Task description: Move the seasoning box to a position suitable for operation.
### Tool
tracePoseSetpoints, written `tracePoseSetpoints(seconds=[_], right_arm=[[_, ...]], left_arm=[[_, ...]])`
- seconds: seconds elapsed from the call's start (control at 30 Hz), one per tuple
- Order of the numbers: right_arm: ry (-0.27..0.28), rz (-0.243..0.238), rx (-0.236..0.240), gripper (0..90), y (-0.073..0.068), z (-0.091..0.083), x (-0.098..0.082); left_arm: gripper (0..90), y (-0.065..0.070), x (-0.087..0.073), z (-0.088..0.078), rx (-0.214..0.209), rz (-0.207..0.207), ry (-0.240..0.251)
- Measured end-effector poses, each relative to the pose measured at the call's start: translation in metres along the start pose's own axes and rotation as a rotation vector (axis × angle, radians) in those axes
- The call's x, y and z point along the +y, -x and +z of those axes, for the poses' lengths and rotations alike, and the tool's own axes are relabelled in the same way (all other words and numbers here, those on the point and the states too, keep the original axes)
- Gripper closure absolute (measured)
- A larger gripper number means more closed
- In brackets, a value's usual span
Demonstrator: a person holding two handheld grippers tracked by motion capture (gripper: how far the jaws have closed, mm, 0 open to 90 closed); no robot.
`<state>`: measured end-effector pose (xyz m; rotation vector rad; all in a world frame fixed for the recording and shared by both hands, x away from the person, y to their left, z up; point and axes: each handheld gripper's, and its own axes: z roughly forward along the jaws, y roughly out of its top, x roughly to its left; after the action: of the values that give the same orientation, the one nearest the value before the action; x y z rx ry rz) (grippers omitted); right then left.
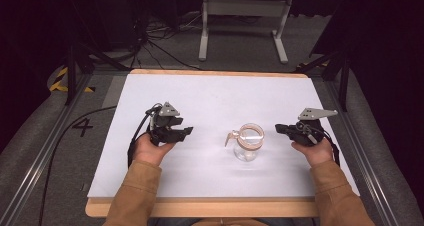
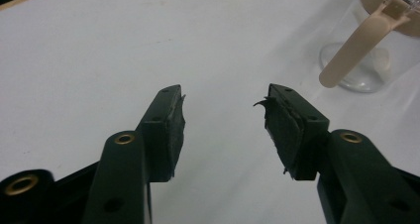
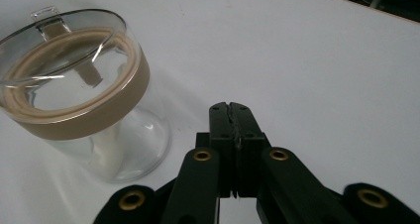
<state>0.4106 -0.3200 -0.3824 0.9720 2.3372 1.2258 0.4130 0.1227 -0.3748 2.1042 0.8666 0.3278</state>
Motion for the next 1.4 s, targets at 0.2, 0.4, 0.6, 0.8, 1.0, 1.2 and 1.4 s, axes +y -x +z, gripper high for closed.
tracePoseSetpoints(seconds=[0.2,0.4,0.6,0.8,1.0,1.2,1.4], right_arm=[[-0.005,-0.016,0.015,89.1,-0.004,0.006,0.000],[-0.027,-0.045,0.041,89.2,-0.012,0.017,-0.001],[-0.063,-0.069,0.065,89.2,-0.018,0.032,-0.003],[-0.092,-0.085,0.086,89.1,-0.024,0.040,-0.005],[-0.110,-0.101,0.083,89.3,-0.028,0.043,-0.005],[-0.118,-0.084,0.081,89.5,-0.029,0.043,-0.005],[-0.135,-0.072,0.101,89.5,-0.032,0.043,-0.005]], left_arm=[[57.0,0.006,0.004,-0.004,-0.065,-0.001,0.025],[67.1,0.018,0.007,-0.003,-0.091,0.067,0.012],[68.0,0.024,0.008,-0.002,-0.097,0.080,0.010],[67.0,0.026,0.008,0.001,-0.090,0.068,-0.009],[67.3,0.024,0.007,0.004,-0.107,0.050,-0.024],[67.2,0.023,0.007,0.005,-0.118,0.053,-0.024],[73.7,0.026,0.010,0.012,-0.161,0.081,-0.060]])
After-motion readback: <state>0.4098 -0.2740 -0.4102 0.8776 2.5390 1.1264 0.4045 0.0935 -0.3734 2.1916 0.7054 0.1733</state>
